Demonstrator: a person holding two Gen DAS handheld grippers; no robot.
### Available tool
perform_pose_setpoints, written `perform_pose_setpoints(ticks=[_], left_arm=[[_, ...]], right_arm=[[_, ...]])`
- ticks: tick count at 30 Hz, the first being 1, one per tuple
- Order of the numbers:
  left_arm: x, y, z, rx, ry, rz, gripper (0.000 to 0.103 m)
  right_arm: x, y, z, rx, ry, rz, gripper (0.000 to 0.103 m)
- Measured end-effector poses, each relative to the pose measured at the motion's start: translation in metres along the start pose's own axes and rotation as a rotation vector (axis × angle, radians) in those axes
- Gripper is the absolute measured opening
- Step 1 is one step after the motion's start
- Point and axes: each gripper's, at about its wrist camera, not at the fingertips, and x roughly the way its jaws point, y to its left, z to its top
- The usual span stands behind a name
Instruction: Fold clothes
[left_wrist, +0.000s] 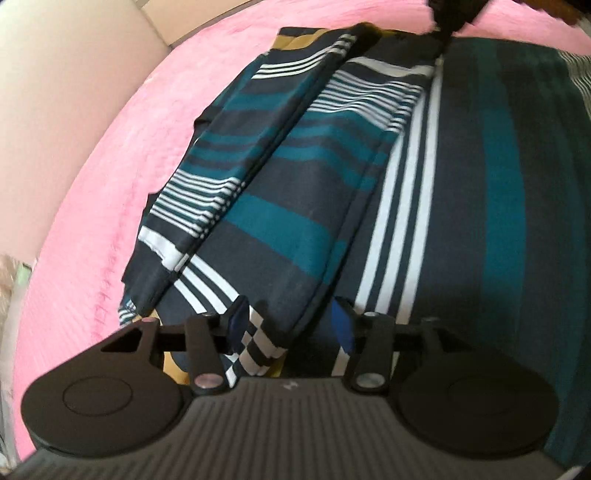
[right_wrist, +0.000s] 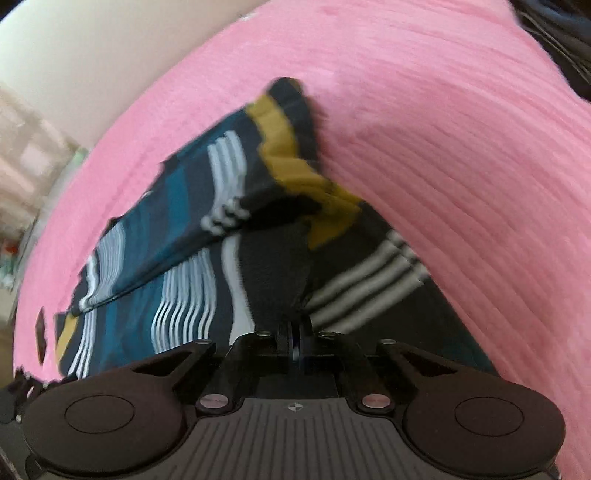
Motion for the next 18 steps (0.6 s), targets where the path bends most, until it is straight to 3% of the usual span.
perform_pose_setpoints(ticks=[4, 11, 18], left_arm=[[-0.001, 0.002, -0.001, 0.004, 0.004, 0.013, 0.04], [0.0, 0.0, -0.007, 0.08, 0.031, 0.038, 0.007], [-0.021, 0.0, -0.013, 0.086, 0.029, 0.043, 0.006]], right_arm=[[-0.007, 0.003, -0.009, -0.024, 0.013, -0.003, 0.001], [-0.007, 0.003, 0.006, -0.047, -0.013, -0.007, 0.001], [-0.015, 0.008, 0.006, -0.072, -0.006, -0.008, 0.001]])
